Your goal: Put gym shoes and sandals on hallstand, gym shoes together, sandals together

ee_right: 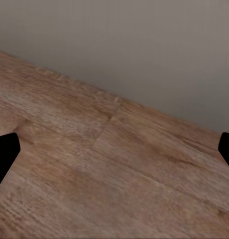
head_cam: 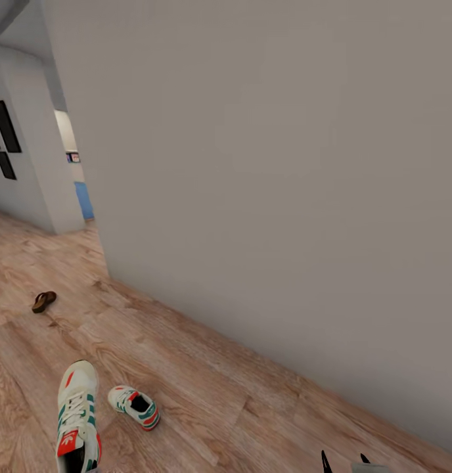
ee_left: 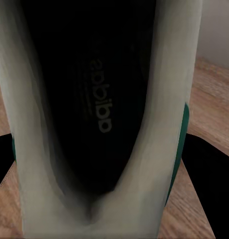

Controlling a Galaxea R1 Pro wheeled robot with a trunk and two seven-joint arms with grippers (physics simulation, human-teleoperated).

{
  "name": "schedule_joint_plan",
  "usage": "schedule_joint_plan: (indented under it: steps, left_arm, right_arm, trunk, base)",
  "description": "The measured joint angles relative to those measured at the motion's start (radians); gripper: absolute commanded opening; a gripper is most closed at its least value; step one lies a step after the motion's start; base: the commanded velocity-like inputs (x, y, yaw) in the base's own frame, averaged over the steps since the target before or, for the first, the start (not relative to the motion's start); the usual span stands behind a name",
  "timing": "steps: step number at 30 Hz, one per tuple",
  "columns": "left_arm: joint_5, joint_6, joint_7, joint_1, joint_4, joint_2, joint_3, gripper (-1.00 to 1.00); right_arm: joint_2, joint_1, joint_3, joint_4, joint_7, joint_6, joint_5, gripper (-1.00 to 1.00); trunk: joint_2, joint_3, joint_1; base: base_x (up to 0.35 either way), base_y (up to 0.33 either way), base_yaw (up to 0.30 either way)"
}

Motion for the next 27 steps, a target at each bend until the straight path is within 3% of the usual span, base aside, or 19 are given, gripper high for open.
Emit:
schedule_joint_plan:
  steps: [18, 27]
  left_arm:
    - [-0.001, -0.002, 0.002, 0.000, 0.000, -0.001, 0.000, -1.00]
    - [-0.002, 0.000, 0.002, 0.000, 0.000, -0.001, 0.000, -1.00]
  right_arm:
    - [0.000, 0.000, 0.000, 0.000, 0.000, 0.000, 0.000, 1.00]
    - [0.000, 0.000, 0.000, 0.000, 0.000, 0.000, 0.000, 1.00]
  trunk:
    - [0.000, 0.021, 0.000]
    - [0.000, 0.031, 0.000]
  base:
    - [0.000, -0.001, 0.208]
    - [0.000, -0.143, 0.187]
